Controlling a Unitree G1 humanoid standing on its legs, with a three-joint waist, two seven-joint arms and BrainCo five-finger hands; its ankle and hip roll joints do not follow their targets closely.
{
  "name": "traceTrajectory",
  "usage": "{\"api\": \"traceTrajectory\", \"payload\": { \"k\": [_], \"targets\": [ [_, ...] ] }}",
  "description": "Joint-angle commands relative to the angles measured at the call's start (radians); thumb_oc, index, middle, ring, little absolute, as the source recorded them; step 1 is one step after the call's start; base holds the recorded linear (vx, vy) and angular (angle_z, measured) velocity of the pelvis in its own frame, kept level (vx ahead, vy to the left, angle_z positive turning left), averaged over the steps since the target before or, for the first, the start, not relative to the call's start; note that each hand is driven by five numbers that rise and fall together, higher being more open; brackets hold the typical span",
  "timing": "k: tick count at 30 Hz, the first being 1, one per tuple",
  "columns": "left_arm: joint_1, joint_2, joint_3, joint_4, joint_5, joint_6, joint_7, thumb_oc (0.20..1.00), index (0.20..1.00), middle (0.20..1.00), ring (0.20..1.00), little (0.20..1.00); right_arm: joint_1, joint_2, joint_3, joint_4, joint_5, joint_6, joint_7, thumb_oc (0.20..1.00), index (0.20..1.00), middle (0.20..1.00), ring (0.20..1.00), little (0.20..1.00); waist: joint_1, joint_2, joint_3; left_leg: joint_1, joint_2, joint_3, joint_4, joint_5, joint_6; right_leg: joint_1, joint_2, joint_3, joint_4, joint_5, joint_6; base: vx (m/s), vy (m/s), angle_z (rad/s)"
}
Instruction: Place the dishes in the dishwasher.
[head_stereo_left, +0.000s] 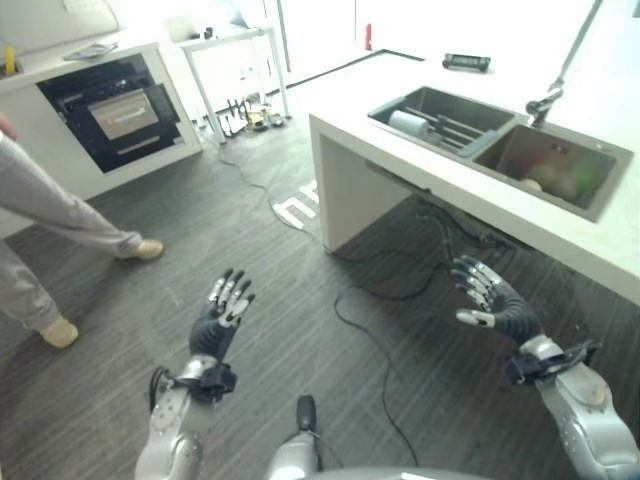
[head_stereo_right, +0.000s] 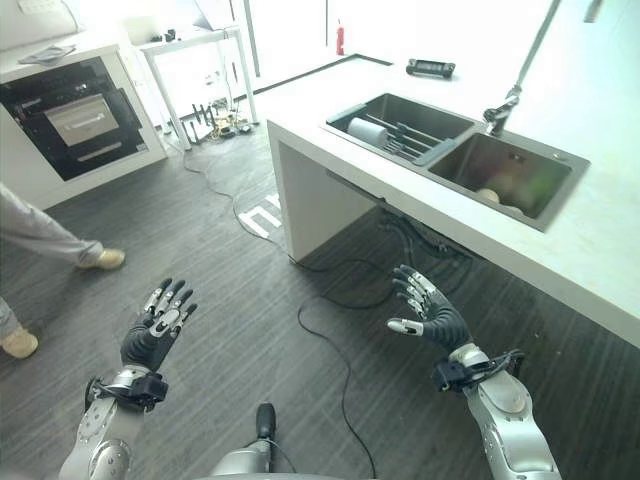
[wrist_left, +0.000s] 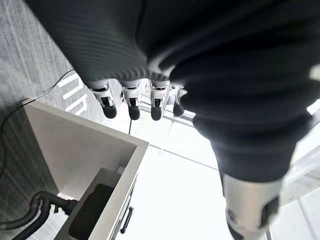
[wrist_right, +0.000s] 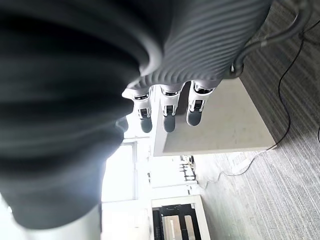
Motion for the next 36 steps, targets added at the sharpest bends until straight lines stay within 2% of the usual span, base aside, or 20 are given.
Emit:
{"api": "traceTrajectory", "payload": {
  "k": [1,3,7,9,11,13,15,17,18,19,22,27,30,31,33,34,35,36],
  "targets": [
    [-0.027,0.057,0.022,-0.092,0.033,-0.068,0.005,1.0,1.0,1.0,1.0,1.0,-0.055,-0.018,-0.036,-0.068,0.032,-0.035,0.008,1.0,1.0,1.0,1.0,1.0,-0.002,0.018,-0.025,0.014,0.092,-0.003,0.007,-0.024,-0.061,-0.063,0.04,-0.064,0.015,0.075,0.029,0.31,0.321,-0.43],
    [-0.061,0.071,0.023,-0.093,0.035,-0.04,-0.003,1.0,1.0,1.0,1.0,1.0,-0.051,-0.009,-0.043,-0.084,0.013,-0.03,-0.003,1.0,1.0,1.0,1.0,1.0,0.0,0.011,-0.048,0.045,0.059,-0.004,0.007,-0.05,-0.025,-0.072,0.02,-0.063,0.075,0.067,0.053,0.35,0.37,-0.22],
    [-0.09,0.083,0.028,-0.108,0.035,0.007,-0.026,1.0,1.0,1.0,1.0,1.0,-0.053,0.025,-0.05,-0.102,-0.026,-0.036,-0.046,1.0,1.0,1.0,1.0,1.0,0.006,-0.013,-0.073,0.075,0.0,-0.042,0.007,-0.08,0.023,-0.167,-0.016,-0.059,0.271,0.168,0.112,0.23,0.264,0.19],
    [-0.098,0.083,0.021,-0.104,0.051,0.01,-0.037,1.0,1.0,1.0,1.0,1.0,-0.06,0.038,-0.047,-0.1,-0.026,-0.04,-0.06,1.0,1.0,1.0,1.0,1.0,0.006,-0.011,-0.076,0.087,-0.012,-0.041,0.007,-0.088,0.034,-0.209,-0.013,-0.067,0.367,0.202,0.121,0.15,0.2,0.32],
    [-0.101,0.085,0.016,-0.119,0.059,0.021,-0.048,1.0,1.0,1.0,1.0,1.0,-0.058,0.053,-0.048,-0.112,-0.025,-0.052,-0.072,1.0,1.0,1.0,1.0,1.0,0.006,-0.002,-0.074,0.111,-0.027,-0.039,0.007,-0.105,0.047,-0.285,0.0,-0.077,0.538,0.245,0.12,0.17,0.243,0.26],
    [-0.105,0.081,0.014,-0.131,0.074,0.026,-0.039,1.0,1.0,1.0,1.0,1.0,-0.067,0.062,-0.034,-0.111,-0.042,-0.071,-0.085,1.0,1.0,1.0,1.0,1.0,0.003,0.009,-0.069,0.137,-0.026,-0.017,0.007,-0.12,0.05,-0.359,-0.012,-0.127,0.602,0.25,0.109,0.14,0.194,-0.04],
    [-0.123,0.093,0.002,-0.133,0.078,0.027,-0.019,1.0,1.0,1.0,1.0,1.0,-0.071,0.052,-0.028,-0.114,-0.021,-0.083,-0.109,1.0,1.0,1.0,1.0,1.0,-0.011,0.01,-0.061,0.159,-0.029,-0.005,0.007,-0.128,0.049,-0.394,0.013,-0.168,0.524,0.21,0.09,0.21,0.084,-0.41],
    [-0.129,0.095,-0.002,-0.142,0.08,0.038,-0.024,1.0,1.0,1.0,1.0,1.0,-0.046,0.039,-0.059,-0.137,0.017,-0.078,-0.095,1.0,1.0,1.0,1.0,1.0,-0.03,0.0,-0.05,0.199,-0.038,-0.025,0.007,-0.153,0.044,-0.384,0.009,-0.211,0.29,0.198,0.072,0.31,-0.038,-0.41],
    [-0.123,0.097,0.0,-0.148,0.081,0.038,-0.029,1.0,1.0,1.0,1.0,1.0,-0.035,0.032,-0.07,-0.143,0.027,-0.081,-0.088,1.0,1.0,1.0,1.0,1.0,-0.037,-0.002,-0.046,0.214,-0.037,-0.019,0.007,-0.166,0.042,-0.384,0.0,-0.227,0.224,0.211,0.073,0.34,-0.103,-0.21],
    [-0.111,0.098,0.0,-0.161,0.078,0.039,-0.027,1.0,1.0,1.0,1.0,1.0,-0.025,0.023,-0.08,-0.147,0.041,-0.091,-0.081,1.0,1.0,1.0,1.0,1.0,-0.052,-0.005,-0.038,0.243,-0.038,0.002,0.007,-0.192,0.038,-0.417,-0.032,-0.253,0.143,0.277,0.09,0.29,-0.115,-0.23],
    [-0.109,0.103,-0.009,-0.164,0.079,0.025,-0.004,1.0,1.0,1.0,1.0,1.0,-0.037,0.012,-0.083,-0.146,0.057,-0.1,-0.09,1.0,1.0,1.0,1.0,1.0,-0.067,0.002,-0.023,0.293,-0.033,0.028,0.007,-0.23,0.034,-0.485,-0.076,-0.29,0.076,0.365,0.113,0.27,-0.148,-0.12],
    [-0.113,0.106,-0.027,-0.181,0.036,0.034,0.023,1.0,1.0,1.0,1.0,1.0,-0.047,-0.006,-0.081,-0.156,0.06,-0.099,-0.14,1.0,1.0,1.0,1.0,1.0,-0.089,0.0,-0.047,0.338,-0.039,0.041,0.007,-0.277,0.041,-0.459,-0.061,-0.251,0.001,0.391,0.115,0.3,-0.224,-0.02],
    [-0.12,0.097,-0.02,-0.187,-0.015,0.052,0.034,1.0,1.0,1.0,1.0,1.0,-0.079,-0.015,-0.07,-0.155,0.04,-0.094,-0.171,1.0,1.0,1.0,1.0,1.0,-0.107,0.014,-0.072,0.383,-0.013,0.083,0.007,-0.286,0.024,-0.428,-0.034,-0.237,0.004,0.355,0.097,0.35,-0.249,0.03],
    [-0.124,0.094,-0.019,-0.186,-0.024,0.05,0.033,1.0,1.0,1.0,1.0,1.0,-0.088,-0.02,-0.072,-0.152,0.035,-0.094,-0.176,1.0,1.0,1.0,1.0,1.0,-0.112,0.02,-0.076,0.394,-0.004,0.095,0.008,-0.272,0.016,-0.42,-0.024,-0.233,0.005,0.344,0.088,0.29,-0.208,-0.35],
    [-0.127,0.093,-0.013,-0.191,-0.033,0.026,0.034,1.0,1.0,1.0,1.0,1.0,-0.082,-0.036,-0.089,-0.16,0.04,-0.096,-0.182,1.0,1.0,1.0,1.0,1.0,-0.128,0.036,-0.081,0.369,0.042,0.103,0.114,-0.167,-0.033,-0.395,0.022,-0.198,0.001,0.312,0.05,0.28,-0.238,-0.29],
    [-0.127,0.089,-0.009,-0.195,-0.036,0.018,0.032,1.0,1.0,1.0,1.0,1.0,-0.078,-0.042,-0.098,-0.161,0.045,-0.095,-0.179,1.0,1.0,1.0,1.0,1.0,-0.13,0.035,-0.082,0.347,0.058,0.097,0.193,-0.131,-0.053,-0.387,0.029,-0.19,-0.002,0.305,0.037,0.24,-0.25,-0.32],
    [-0.122,0.077,0.004,-0.208,-0.044,-0.004,0.031,1.0,1.0,1.0,1.0,1.0,-0.073,-0.049,-0.114,-0.163,0.049,-0.098,-0.161,1.0,1.0,1.0,1.0,1.0,-0.129,0.027,-0.078,0.288,0.075,0.083,0.372,-0.053,-0.09,-0.361,0.037,-0.168,-0.006,0.287,0.012,0.24,-0.237,-0.39],
    [-0.117,0.068,0.013,-0.218,-0.049,-0.022,0.028,1.0,1.0,1.0,1.0,1.0,-0.068,-0.052,-0.123,-0.165,0.046,-0.101,-0.148,1.0,1.0,1.0,1.0,1.0,-0.127,0.02,-0.072,0.231,0.077,0.067,0.491,-0.029,-0.104,-0.341,0.043,-0.147,-0.007,0.276,-0.006,0.26,-0.223,-0.52]
  ]
}}
